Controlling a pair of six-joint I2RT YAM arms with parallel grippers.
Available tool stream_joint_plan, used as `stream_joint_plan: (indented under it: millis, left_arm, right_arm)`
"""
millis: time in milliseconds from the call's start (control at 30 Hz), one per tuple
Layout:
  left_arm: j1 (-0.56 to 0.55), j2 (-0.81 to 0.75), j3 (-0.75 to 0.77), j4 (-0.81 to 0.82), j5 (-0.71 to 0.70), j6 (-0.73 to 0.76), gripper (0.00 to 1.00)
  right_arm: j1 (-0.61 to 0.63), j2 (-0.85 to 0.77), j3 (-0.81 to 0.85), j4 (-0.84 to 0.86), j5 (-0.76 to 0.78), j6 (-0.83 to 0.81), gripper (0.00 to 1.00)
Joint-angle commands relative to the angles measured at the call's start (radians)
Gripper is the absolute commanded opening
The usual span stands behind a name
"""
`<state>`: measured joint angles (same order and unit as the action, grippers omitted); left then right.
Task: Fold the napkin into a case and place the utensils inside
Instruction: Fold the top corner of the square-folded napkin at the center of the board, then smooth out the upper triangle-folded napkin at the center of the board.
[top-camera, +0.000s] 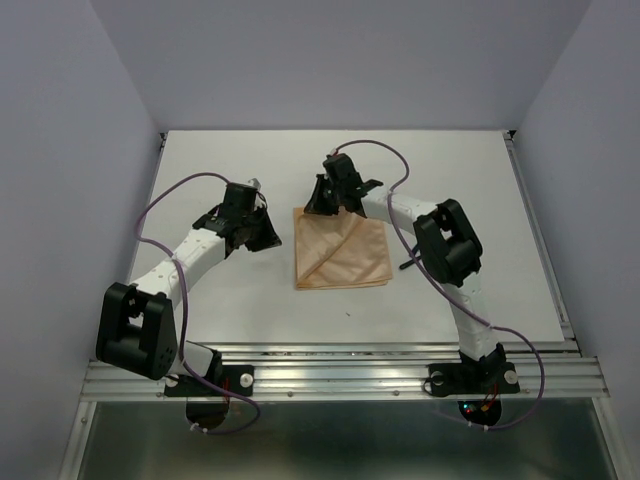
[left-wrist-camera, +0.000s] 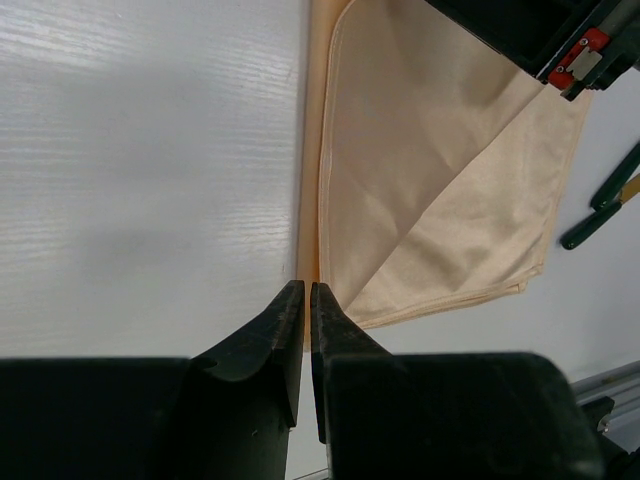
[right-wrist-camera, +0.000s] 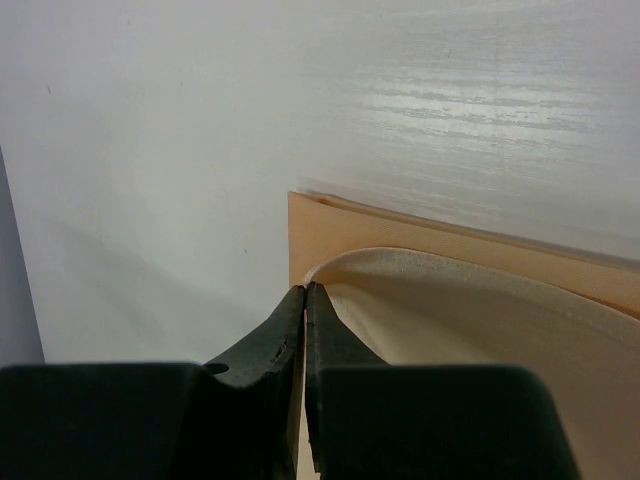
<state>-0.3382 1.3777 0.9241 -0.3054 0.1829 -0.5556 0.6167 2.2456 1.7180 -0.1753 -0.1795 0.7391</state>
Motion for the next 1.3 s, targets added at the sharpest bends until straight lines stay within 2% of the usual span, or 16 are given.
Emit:
stream_joint_plan:
  millis: [0,133,167,267,333,467,733,900,1033,1267]
  left_arm:
    - [0.005,-0.039,-0.01,0.006,0.004,0.002,0.19]
    - [0.005,-0.04,-0.011,0.006,0.007,0.002,0.19]
    - [0.005,-0.042,-0.011,0.006,0.009,0.003,0.19]
    - [0.005,-0.039,-0.011,0.008,0.01,0.005,0.19]
    - [0.005,-0.037,-0.011,0.011,0.012,0.005,0.19]
    - [0.005,-0.022,-0.01,0.028,0.032,0.003,0.19]
    - [-0.005,0.026,0.012,0.058,0.069,-0.009,0.19]
    - [-0.036,0.032,0.024,0.061,0.072,-0.012,0.19]
    - [-0.108,0.044,0.028,0.074,0.104,-0.015,0.18]
    - [-0.173,0.093,-0.011,0.115,0.245,0.014,0.18]
  right_arm:
    - [0.006,0.025,0.057,0.028,0.02,0.009,0.06]
    - [0.006,0.037,0.068,0.028,0.015,0.013,0.11]
    - [0.006,0.039,0.069,0.03,0.014,0.013,0.19]
    - [0.006,0.037,0.063,0.028,0.014,0.014,0.25]
    - [0.006,0.022,0.057,0.028,0.021,0.01,0.33]
    - [0.006,-0.023,0.037,0.026,0.055,-0.01,0.38]
    - [-0.023,-0.146,-0.063,0.027,0.101,-0.061,0.38]
    - [-0.061,-0.276,-0.205,0.01,0.106,-0.115,0.32]
    - [-0.071,-0.352,-0.314,-0.022,0.126,-0.162,0.25]
    - [-0.121,-0.36,-0.393,-0.043,0.13,-0.179,0.2]
